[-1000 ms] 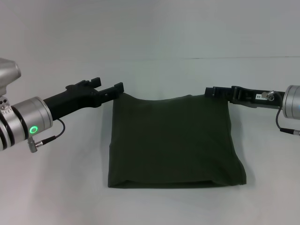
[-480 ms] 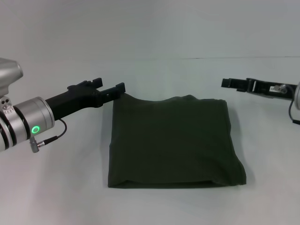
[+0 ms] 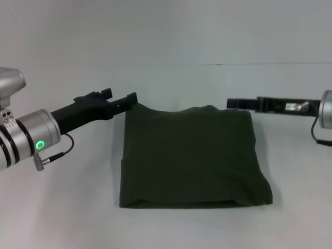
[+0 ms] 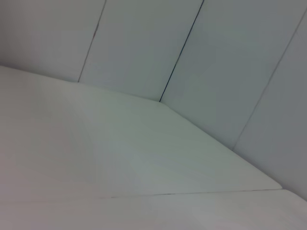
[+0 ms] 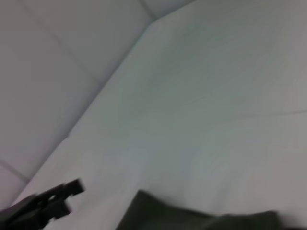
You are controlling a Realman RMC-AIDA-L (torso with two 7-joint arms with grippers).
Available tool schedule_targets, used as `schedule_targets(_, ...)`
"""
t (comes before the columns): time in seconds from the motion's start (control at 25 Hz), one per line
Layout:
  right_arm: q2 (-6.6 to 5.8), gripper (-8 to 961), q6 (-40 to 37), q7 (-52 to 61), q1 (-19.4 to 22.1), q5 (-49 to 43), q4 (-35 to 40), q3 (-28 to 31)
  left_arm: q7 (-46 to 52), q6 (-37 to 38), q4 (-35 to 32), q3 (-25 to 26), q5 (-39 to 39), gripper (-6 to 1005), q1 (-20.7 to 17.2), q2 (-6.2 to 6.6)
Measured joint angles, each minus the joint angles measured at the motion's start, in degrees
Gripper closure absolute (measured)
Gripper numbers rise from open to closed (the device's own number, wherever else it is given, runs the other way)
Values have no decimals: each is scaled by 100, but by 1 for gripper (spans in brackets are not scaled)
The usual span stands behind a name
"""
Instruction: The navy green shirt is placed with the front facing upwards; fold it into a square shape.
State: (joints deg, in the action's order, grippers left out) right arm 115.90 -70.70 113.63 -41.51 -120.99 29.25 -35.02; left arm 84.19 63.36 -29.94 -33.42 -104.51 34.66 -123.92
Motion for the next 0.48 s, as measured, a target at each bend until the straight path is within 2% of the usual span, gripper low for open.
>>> schedule_targets(0.2,36,405,-208,-88,36,-9,-41,-368,-2,285,-35,-10,3,91,-89,48)
schedule_targets(0.36,76,597,32,-89,49,-12,-187,-787,-58,636,-67,-23,1,91,-213,93)
schedule_targets(0.48,167,712,463,-113,32,-13,-278,-1021,-88,729,-74,3,3,91,-311,100)
